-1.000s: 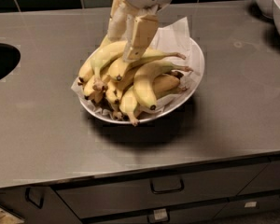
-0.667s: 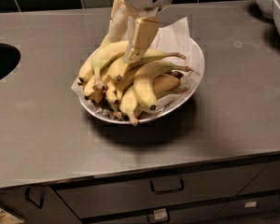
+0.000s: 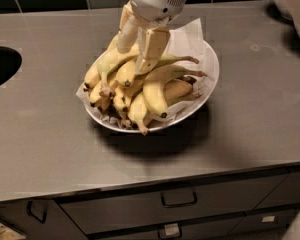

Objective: Pick banana from white bowl

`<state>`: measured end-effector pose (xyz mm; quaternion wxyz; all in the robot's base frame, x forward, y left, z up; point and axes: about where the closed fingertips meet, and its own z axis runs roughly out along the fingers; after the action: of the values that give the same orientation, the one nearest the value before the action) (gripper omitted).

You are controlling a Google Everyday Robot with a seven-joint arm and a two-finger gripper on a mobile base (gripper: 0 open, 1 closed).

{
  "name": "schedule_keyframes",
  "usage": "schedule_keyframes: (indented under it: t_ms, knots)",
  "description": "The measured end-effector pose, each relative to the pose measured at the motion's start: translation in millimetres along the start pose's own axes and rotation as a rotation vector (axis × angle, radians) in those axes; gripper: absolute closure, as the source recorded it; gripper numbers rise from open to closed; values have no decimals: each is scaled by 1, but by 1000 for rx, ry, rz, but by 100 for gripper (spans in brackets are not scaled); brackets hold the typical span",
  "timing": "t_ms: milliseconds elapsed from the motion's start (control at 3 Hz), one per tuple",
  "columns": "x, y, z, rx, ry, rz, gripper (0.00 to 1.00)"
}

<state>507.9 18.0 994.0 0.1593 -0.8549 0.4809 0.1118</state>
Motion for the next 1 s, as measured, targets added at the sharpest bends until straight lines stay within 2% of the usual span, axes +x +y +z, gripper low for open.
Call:
schedule_keyframes:
  t_ms: [1000]
  knots:
    - [8,-2,14,-35,16,-21,50]
